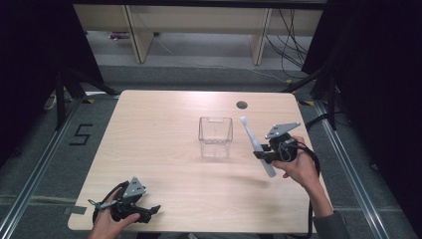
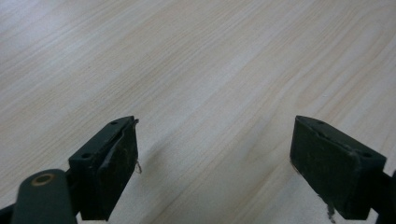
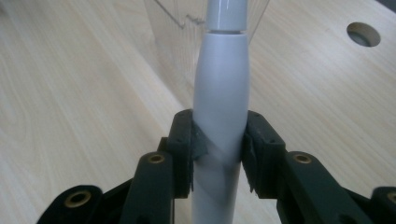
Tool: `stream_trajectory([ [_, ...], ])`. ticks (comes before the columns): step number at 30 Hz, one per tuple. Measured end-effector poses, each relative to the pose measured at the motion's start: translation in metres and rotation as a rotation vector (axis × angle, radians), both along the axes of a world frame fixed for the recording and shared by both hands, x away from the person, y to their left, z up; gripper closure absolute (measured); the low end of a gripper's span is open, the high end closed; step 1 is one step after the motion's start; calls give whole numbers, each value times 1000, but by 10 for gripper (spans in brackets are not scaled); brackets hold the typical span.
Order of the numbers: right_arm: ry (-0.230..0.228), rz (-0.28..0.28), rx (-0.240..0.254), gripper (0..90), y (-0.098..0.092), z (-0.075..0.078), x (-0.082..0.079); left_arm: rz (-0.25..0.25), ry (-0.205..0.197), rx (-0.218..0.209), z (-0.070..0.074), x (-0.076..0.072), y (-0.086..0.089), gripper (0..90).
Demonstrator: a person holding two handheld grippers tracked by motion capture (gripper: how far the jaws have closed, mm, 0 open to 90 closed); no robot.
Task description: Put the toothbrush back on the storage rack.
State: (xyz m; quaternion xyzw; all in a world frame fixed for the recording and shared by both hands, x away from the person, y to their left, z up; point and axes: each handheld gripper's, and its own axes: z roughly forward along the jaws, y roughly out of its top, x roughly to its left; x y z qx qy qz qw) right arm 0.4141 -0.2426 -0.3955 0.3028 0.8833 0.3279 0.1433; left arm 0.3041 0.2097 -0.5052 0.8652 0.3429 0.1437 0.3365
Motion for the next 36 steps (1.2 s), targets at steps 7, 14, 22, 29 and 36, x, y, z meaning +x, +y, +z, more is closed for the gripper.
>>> stream_trajectory([
  [7,-8,7,36,671,4,6,11,2,2,3,0,0,0,149],
  [14,-24,13,45,671,13,17,19,0,-2,8,0,0,0,149],
  [22,-11,1,153,671,18,28,29,0,-1,3,0,0,0,149],
  [29,-23,10,173,671,29,34,35,2,1,-1,0,0,0,148],
  [36,-19,24,179,671,37,41,42,-1,7,-3,1,-1,0,149],
])
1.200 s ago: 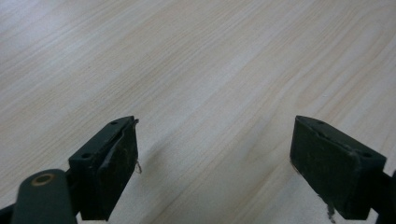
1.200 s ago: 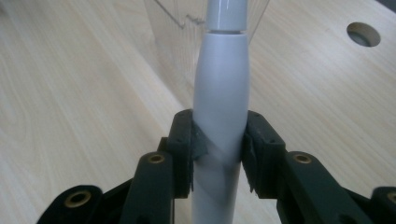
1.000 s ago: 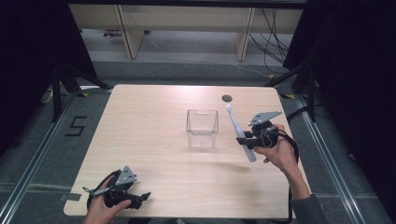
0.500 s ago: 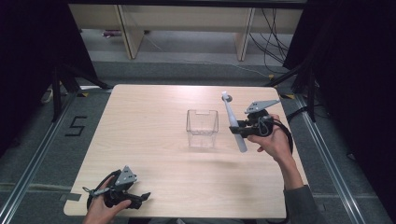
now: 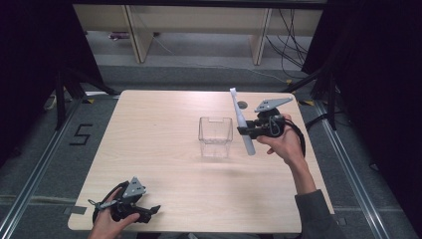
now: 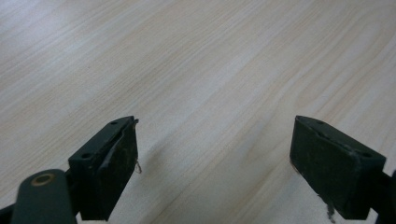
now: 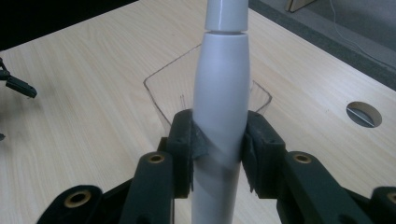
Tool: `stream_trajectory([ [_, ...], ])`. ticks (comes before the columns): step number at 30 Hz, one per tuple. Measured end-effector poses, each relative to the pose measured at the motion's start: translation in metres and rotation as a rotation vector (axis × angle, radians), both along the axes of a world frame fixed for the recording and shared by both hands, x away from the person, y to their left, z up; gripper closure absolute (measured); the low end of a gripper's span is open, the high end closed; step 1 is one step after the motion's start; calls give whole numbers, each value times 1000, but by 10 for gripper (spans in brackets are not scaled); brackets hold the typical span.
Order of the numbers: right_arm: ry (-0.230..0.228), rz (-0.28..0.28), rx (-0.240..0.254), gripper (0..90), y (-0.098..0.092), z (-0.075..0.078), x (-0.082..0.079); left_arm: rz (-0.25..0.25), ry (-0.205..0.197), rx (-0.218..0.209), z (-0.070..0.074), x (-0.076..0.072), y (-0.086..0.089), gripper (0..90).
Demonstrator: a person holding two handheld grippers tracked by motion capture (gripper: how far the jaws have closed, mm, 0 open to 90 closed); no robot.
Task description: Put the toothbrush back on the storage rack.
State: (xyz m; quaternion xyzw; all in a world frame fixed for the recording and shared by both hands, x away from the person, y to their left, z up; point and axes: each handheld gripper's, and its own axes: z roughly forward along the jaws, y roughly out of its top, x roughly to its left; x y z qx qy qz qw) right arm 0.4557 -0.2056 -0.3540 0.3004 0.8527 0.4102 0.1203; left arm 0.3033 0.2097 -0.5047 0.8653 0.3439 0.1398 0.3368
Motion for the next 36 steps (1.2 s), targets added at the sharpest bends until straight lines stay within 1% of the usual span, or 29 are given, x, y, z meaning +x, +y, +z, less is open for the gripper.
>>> stream_trajectory([
  [1,3,-1,0,671,2,1,1,4,-2,0,0,0,0,149],
  [2,-8,3,4,671,4,3,4,4,-7,-1,0,0,0,149],
  [3,-1,4,7,671,5,4,4,5,-5,-2,0,0,0,149],
  [4,-10,0,12,671,6,4,5,7,-5,-5,0,0,0,149],
  [5,-1,-2,7,671,7,6,5,7,-5,-5,0,0,0,149],
  [6,-13,7,8,671,8,7,7,3,0,-3,0,0,0,149],
  [7,-9,8,24,671,10,7,7,-2,-1,-1,0,0,0,149],
  [8,-2,8,20,671,10,10,6,-1,0,-2,0,0,1,149],
  [9,-16,24,29,671,11,11,8,1,-5,-2,0,1,0,149],
  [11,-24,16,37,671,14,15,7,2,-7,3,0,1,0,149],
  [12,-15,22,31,671,15,18,7,2,-6,6,0,0,0,149],
  [13,-28,27,32,671,16,19,9,-9,-17,9,0,2,0,149],
  [14,-18,25,41,671,18,21,9,0,-7,0,0,0,0,149],
  [16,-24,26,53,671,19,22,10,3,-4,-5,0,0,0,148],
  [18,-31,36,59,671,23,25,14,-13,-18,18,0,2,2,149],
  [19,-23,34,58,671,25,26,14,6,-4,-3,0,0,0,149],
  [20,-19,36,53,671,30,28,17,1,-6,-2,0,0,0,149],
  [21,-30,44,51,671,32,29,19,-3,-7,-1,0,0,0,149],
  [22,-31,37,58,671,36,29,20,-3,-8,0,0,0,0,149],
  [23,-34,44,45,671,37,32,22,0,-6,-6,0,0,0,148],
  [25,-34,44,62,671,43,31,27,1,-5,-3,0,0,0,149],
  [26,-41,40,56,671,46,31,29,1,-5,-4,0,0,0,148],
  [28,-32,49,56,671,48,31,32,1,-5,-6,0,0,0,148],
  [29,-15,52,65,671,52,30,36,1,-5,-4,0,0,0,149],
  [31,-32,52,67,671,56,27,41,-2,-6,-3,0,0,0,149],
  [32,-32,52,67,671,56,27,41,-2,-6,-3,0,0,0,149],
  [33,-24,54,71,671,58,25,46,1,-4,-7,0,0,0,149],
  [35,-30,52,71,671,59,24,48,-4,2,-6,1,0,1,148],
  [36,-21,50,67,671,60,23,50,-1,2,-9,0,0,0,148],
])
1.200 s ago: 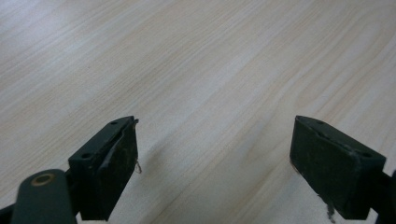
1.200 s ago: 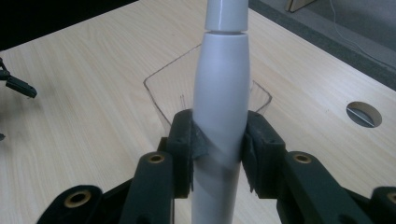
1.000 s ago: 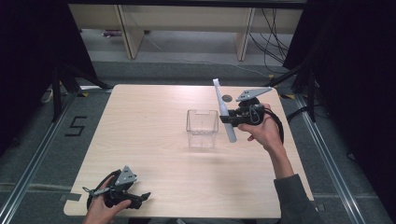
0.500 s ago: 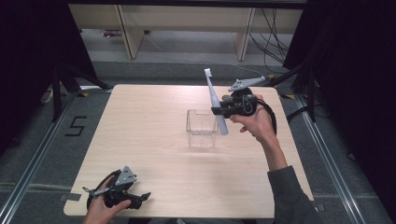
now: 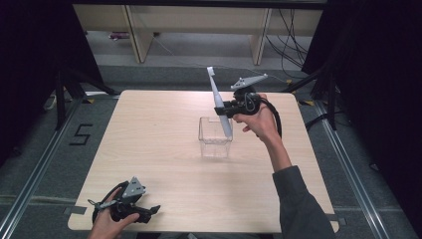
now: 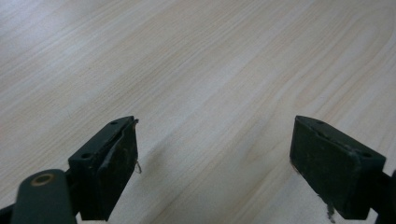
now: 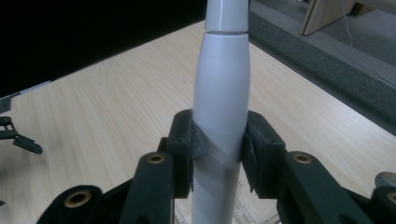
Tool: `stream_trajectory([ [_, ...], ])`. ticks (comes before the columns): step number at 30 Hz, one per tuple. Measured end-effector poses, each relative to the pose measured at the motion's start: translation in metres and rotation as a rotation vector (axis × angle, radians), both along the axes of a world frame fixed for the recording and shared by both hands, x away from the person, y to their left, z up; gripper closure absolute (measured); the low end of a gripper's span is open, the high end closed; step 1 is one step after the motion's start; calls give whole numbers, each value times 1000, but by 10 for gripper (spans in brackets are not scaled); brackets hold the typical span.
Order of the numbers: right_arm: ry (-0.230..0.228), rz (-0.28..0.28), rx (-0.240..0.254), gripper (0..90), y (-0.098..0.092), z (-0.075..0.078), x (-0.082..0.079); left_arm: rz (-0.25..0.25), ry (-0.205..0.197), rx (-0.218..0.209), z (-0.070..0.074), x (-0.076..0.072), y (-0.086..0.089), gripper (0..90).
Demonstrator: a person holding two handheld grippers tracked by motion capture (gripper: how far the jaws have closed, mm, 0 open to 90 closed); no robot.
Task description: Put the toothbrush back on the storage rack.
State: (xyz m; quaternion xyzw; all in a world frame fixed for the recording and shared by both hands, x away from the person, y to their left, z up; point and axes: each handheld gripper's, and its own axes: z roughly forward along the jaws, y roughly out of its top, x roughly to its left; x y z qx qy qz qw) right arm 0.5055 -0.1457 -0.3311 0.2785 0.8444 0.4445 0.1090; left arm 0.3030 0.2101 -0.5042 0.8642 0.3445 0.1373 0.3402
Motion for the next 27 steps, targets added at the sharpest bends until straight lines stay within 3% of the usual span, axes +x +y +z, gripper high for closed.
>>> stream_trajectory([
  [1,17,-11,-7,671,2,-3,4,-2,-4,6,0,0,0,149],
  [8,8,-17,-40,671,8,-13,14,1,-8,2,0,0,0,149],
  [9,33,-16,-50,671,12,-18,16,-1,-8,3,0,0,0,149],
  [12,20,-19,-58,671,15,-23,18,0,-5,2,0,0,-1,148],
  [13,52,-35,-61,671,19,-26,19,2,-6,3,0,0,0,149],
  [16,36,-17,-90,671,22,-31,22,7,-4,-1,0,0,-1,149],
  [19,66,-35,-114,671,27,-37,21,-2,-7,4,0,0,0,149],
  [20,53,-27,-126,671,28,-40,22,-2,-8,2,0,0,0,148],
  [21,69,-24,-138,670,28,-40,22,-1,-7,2,0,0,0,149],
  [22,43,-11,-145,671,28,-43,24,-1,-7,2,0,0,0,149],
  [26,75,-38,-136,670,29,-50,24,2,-5,1,0,0,0,149],
  [27,74,-26,-169,671,29,-53,26,-3,0,2,0,0,0,148],
])
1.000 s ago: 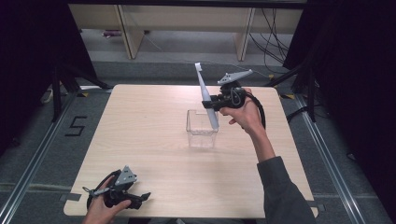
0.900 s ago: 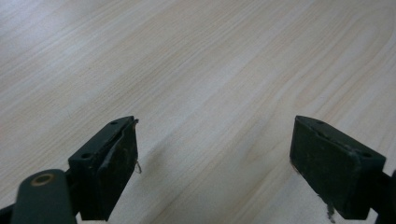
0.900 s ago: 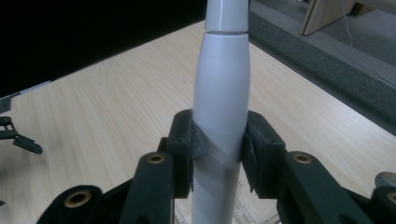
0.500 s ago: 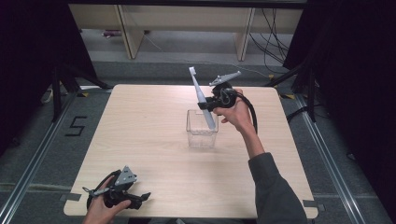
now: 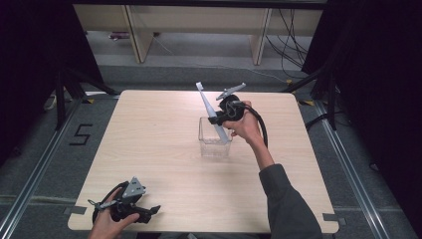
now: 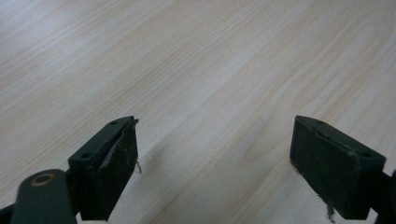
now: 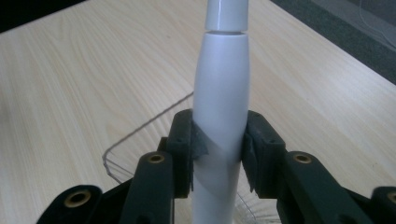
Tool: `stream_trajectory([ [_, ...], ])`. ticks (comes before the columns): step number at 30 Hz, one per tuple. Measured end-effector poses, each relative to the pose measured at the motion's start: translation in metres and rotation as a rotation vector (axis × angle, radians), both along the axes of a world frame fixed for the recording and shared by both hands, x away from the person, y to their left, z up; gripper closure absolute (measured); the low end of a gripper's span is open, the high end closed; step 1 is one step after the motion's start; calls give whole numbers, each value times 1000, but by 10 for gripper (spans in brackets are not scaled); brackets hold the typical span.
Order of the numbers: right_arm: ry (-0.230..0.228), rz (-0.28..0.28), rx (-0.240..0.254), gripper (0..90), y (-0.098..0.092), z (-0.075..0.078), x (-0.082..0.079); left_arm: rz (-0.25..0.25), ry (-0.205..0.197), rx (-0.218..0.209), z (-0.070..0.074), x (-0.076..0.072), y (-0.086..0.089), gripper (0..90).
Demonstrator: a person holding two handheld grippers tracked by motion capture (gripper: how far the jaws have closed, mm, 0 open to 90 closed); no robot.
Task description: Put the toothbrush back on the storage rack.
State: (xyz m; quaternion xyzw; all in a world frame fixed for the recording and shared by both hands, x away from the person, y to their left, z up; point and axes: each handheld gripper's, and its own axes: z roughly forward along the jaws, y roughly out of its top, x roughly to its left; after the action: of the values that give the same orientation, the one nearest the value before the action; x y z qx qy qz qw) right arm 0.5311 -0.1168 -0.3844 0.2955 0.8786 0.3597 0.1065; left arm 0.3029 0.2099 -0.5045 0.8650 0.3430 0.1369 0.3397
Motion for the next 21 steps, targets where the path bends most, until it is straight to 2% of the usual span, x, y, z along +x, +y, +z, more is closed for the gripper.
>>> stream_trajectory([
  [2,-3,5,-4,671,1,-3,0,4,-7,2,0,0,0,149],
  [5,20,-5,-3,670,3,-8,0,11,-5,-3,0,0,-1,149],
  [7,8,2,-13,671,3,-10,1,4,-2,2,0,0,0,149],
  [8,62,-38,-38,671,4,-12,-3,5,-5,2,0,0,0,149],
  [9,28,-4,-35,670,5,-15,0,5,-7,0,0,0,0,149],
  [14,70,-9,-60,670,10,-24,-1,4,-8,2,0,0,0,149],
  [15,58,5,-70,670,10,-24,0,4,-8,0,0,0,0,149],
  [17,73,5,-84,670,13,-28,0,4,-7,1,0,0,0,149],
  [19,58,23,-103,670,14,-29,1,1,-9,2,0,0,0,149],
  [21,69,18,-116,670,16,-31,1,-2,-12,6,1,0,0,148],
])
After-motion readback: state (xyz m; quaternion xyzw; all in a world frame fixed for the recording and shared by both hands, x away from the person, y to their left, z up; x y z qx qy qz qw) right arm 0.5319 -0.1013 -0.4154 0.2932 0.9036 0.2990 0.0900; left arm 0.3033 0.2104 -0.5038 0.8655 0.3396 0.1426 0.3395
